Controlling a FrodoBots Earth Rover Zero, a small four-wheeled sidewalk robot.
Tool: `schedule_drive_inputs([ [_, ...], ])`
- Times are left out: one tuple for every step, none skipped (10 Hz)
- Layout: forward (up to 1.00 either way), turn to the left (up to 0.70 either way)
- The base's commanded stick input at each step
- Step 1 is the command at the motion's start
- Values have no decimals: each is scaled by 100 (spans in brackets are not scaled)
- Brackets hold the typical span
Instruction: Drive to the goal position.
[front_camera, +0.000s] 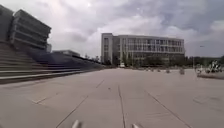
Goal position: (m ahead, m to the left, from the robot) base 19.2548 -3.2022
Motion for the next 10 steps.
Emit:
schedule_drive_inputs([
  [85, -21],
  [85, 0],
  [85, 0],
  [85, 0],
  [85, 0],
  [85, 0],
  [85, 0],
  [85, 0],
  [85, 0],
  [85, 0],
])
